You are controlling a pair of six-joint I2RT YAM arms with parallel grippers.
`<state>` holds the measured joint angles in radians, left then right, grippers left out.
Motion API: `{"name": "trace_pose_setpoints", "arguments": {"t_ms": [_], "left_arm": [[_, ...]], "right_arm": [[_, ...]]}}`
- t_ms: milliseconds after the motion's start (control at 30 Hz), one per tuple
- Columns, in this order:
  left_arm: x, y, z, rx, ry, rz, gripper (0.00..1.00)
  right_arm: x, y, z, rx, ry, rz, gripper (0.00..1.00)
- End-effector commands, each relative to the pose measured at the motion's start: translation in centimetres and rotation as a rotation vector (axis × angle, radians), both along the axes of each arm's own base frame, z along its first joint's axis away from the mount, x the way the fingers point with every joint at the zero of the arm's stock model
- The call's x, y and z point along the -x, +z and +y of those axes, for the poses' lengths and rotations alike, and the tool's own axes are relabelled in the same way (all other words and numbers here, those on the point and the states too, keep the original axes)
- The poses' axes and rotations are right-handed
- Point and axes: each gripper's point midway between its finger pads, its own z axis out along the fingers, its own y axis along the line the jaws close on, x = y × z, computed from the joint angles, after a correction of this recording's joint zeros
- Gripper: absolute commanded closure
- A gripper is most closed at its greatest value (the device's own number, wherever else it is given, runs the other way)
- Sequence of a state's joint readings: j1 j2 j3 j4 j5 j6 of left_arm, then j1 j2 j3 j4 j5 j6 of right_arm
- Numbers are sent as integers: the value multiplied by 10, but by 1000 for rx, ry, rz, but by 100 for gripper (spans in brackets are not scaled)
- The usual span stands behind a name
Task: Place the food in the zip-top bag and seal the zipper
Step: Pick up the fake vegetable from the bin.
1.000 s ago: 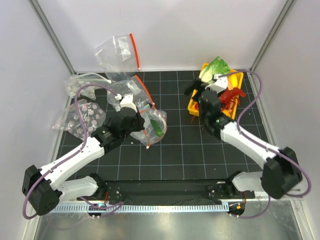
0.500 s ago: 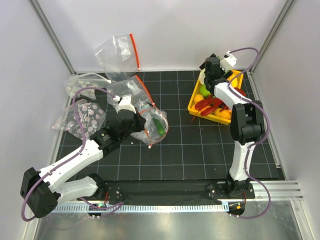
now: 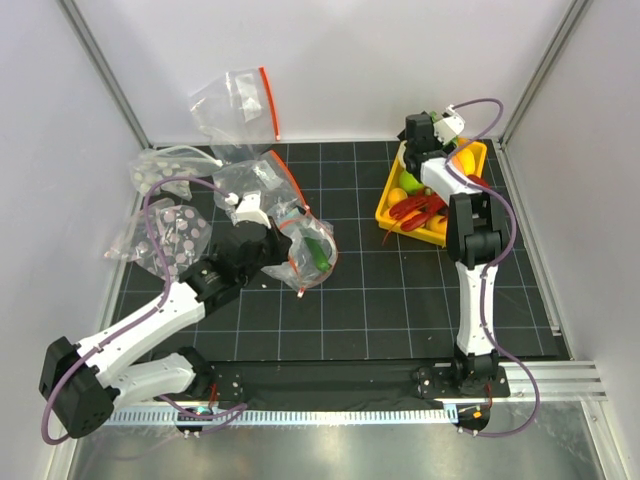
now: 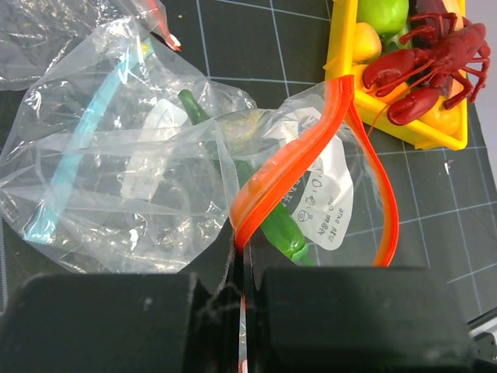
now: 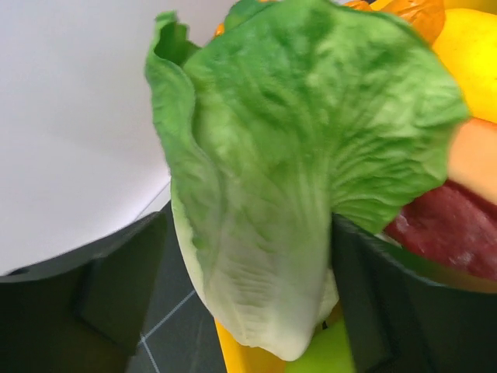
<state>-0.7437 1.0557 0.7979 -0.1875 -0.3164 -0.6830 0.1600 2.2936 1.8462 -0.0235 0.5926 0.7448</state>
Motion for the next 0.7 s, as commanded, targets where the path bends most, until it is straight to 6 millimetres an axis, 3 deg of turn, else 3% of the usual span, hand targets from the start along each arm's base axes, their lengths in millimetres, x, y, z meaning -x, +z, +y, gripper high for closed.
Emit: {"name": "trace_pose_setpoints", "arguments": {"t_ms": [0, 33, 67, 100, 133, 167, 200, 233, 333, 367, 400, 467, 500, 633, 667], "left_arm": [[-3, 18, -5, 88, 1, -52, 100], [-3, 18, -6, 89, 0, -51, 100], [-3, 17, -5, 86, 3, -50, 100], [-4, 17, -5, 86, 3, -50, 100], [-3, 18, -5, 88, 1, -52, 100], [-3, 18, -5, 87, 1, -51, 100], [-3, 18, -5, 87, 3, -51, 100], [-4, 17, -5, 85, 4, -50, 100], [-3, 17, -5, 85, 1, -50, 100], [-3, 18, -5, 86, 1, -51, 100], [-4, 17, -5, 84, 2, -52, 100], [-3, 17, -5, 84, -2, -52, 100], [-2, 19, -6, 86, -5, -55, 100], [-4, 18, -5, 81, -4, -58, 100], [-4, 18, -6, 76, -6, -59, 100]], "right_arm": [[-10, 2, -9, -44, -42, -48, 16], [-13, 6, -9, -47, -41, -70, 25], [-9, 1, -10, -43, -43, -62, 39], [-7, -1, -10, -41, -40, -63, 46], [-8, 14, -10, -45, -36, -110, 53], [-1, 4, -10, -41, -30, -97, 62], [0, 9, -9, -39, -16, -115, 66], [-1, 30, -8, -30, 0, -171, 71], [7, 40, -6, -15, 28, -194, 74], [8, 64, -6, -21, 33, -252, 75], [13, 63, -5, -21, 46, -254, 76], [18, 92, -3, -31, 58, -331, 76], [21, 92, -3, -31, 66, -335, 78], [35, 130, 0, -48, 91, -423, 79], [39, 131, 0, -48, 96, -425, 79]]}}
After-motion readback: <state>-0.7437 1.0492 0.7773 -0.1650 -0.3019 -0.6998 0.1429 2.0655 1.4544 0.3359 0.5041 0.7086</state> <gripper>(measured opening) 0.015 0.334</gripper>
